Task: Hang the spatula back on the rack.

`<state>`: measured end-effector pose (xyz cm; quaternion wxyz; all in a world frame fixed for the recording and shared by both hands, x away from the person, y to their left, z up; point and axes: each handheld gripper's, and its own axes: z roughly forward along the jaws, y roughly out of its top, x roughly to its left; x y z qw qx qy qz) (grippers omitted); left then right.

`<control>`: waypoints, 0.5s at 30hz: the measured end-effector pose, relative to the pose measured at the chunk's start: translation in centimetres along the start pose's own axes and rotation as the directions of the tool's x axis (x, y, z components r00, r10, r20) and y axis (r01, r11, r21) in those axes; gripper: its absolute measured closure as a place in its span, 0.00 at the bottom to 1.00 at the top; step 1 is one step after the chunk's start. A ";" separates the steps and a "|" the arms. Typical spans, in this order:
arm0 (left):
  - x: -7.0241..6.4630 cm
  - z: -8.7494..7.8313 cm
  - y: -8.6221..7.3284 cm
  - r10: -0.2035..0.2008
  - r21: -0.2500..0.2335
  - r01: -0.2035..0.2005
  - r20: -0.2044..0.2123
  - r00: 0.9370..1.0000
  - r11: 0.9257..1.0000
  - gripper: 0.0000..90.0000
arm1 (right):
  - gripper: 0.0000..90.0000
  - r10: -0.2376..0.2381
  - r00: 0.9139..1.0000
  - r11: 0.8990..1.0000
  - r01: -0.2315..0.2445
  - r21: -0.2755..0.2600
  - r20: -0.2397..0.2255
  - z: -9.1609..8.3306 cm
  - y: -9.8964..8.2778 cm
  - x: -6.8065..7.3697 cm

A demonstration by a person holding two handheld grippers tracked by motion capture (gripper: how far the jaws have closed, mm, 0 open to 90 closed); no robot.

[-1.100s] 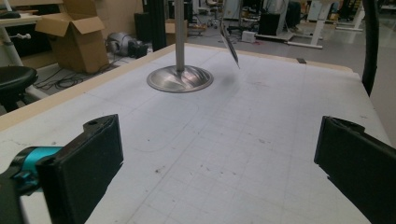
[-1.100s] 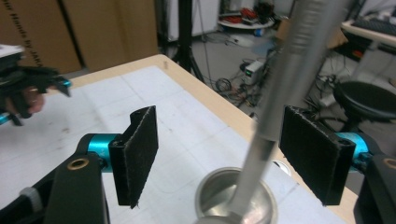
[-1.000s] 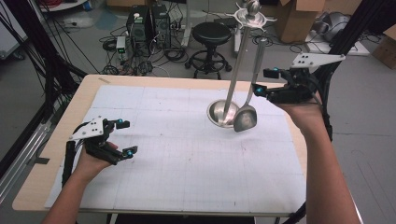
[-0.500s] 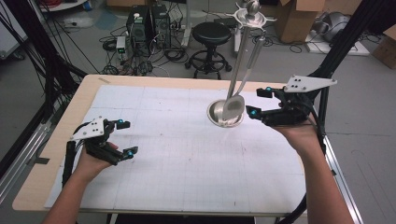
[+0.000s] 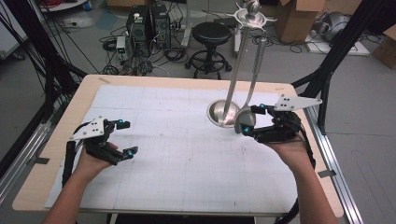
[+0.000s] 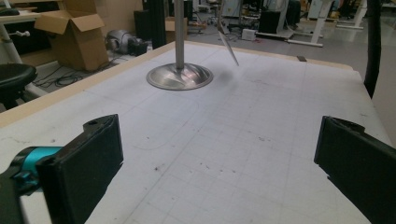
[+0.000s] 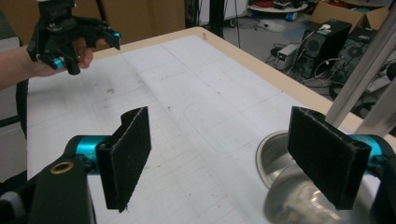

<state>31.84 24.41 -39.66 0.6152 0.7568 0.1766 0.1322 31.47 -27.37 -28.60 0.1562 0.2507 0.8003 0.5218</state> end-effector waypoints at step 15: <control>0.0 0.1 -0.1 0.003 0.008 -0.003 0.006 1.000 1.000 0.02 | 0.20 0.028 1.000 0.999 -0.028 -0.025 -0.011 0.9 -4.7 1.0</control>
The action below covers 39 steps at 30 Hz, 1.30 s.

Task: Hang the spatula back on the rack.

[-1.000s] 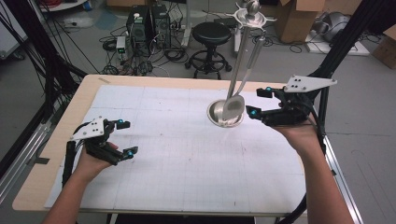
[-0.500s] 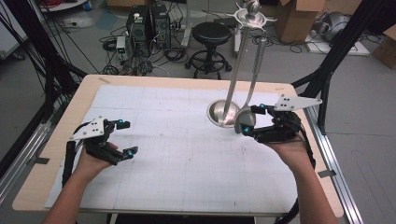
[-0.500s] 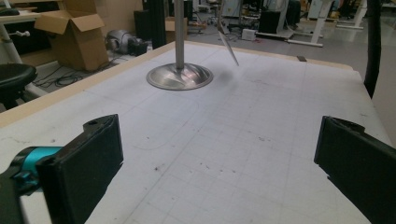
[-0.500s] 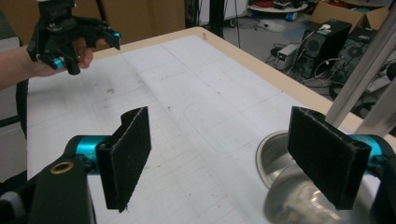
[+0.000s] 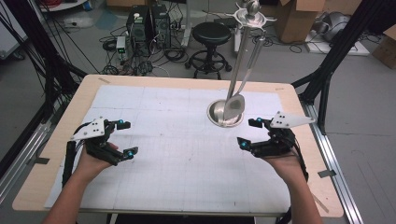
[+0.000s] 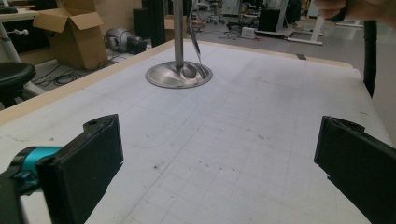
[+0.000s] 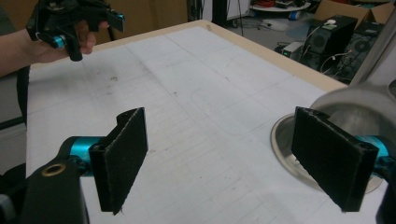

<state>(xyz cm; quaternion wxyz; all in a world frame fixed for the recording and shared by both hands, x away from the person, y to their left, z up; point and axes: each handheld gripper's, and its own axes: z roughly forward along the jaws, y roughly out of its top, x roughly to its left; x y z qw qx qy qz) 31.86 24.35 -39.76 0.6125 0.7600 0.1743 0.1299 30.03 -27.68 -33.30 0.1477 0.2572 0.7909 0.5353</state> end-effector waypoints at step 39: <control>-0.3 0.4 -0.2 0.005 0.026 -0.006 0.022 1.000 1.000 0.02 | 0.16 0.074 0.997 0.997 -0.074 -0.001 -0.003 0.3 -5.1 -0.9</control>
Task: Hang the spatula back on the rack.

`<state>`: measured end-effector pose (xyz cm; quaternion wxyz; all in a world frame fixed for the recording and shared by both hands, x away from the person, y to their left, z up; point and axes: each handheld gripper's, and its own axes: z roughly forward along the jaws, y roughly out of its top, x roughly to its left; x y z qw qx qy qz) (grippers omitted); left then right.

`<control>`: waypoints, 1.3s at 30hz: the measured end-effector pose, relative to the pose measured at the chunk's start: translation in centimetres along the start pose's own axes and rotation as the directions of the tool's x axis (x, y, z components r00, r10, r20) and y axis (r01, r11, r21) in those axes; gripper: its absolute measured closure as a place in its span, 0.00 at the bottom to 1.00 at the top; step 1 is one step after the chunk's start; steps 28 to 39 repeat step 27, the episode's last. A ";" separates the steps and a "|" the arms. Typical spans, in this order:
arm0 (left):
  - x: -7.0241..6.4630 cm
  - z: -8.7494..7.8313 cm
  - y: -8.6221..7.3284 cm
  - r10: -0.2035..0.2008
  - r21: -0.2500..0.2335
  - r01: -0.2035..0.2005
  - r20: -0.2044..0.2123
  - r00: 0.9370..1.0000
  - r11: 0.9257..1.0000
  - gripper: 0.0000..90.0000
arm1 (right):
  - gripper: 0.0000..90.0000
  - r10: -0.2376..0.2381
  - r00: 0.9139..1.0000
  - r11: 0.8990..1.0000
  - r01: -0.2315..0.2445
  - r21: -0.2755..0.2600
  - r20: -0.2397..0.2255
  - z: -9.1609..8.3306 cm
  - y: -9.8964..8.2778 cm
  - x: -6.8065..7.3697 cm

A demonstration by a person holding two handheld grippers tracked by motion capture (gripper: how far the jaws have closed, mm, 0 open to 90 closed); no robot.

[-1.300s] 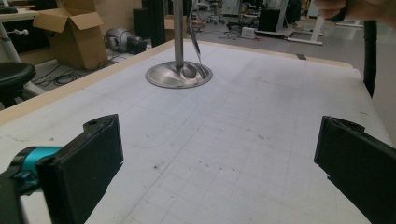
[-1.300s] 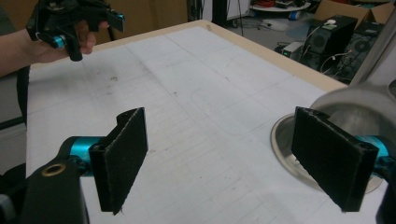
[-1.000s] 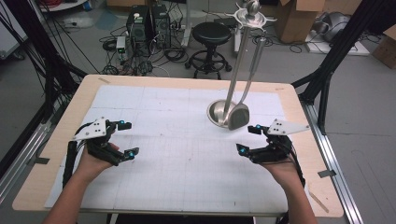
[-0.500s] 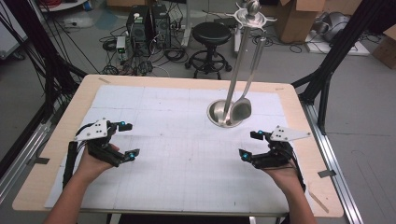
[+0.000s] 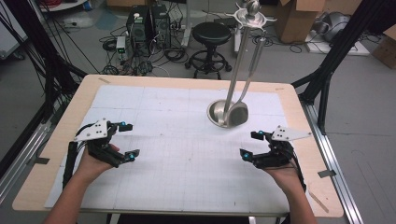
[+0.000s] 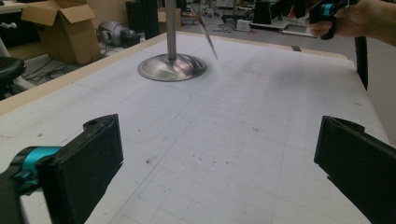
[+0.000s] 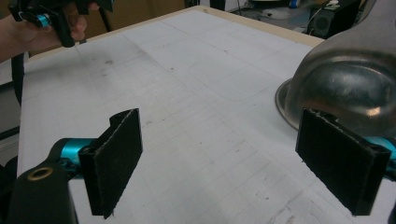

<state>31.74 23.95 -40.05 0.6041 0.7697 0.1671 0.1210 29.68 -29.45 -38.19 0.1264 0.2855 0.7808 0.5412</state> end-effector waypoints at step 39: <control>0.0 0.0 -0.1 -0.002 0.007 0.002 -0.006 1.000 1.000 0.02 | 0.16 0.015 1.000 1.000 -0.015 -0.011 -0.003 0.0 0.0 -0.4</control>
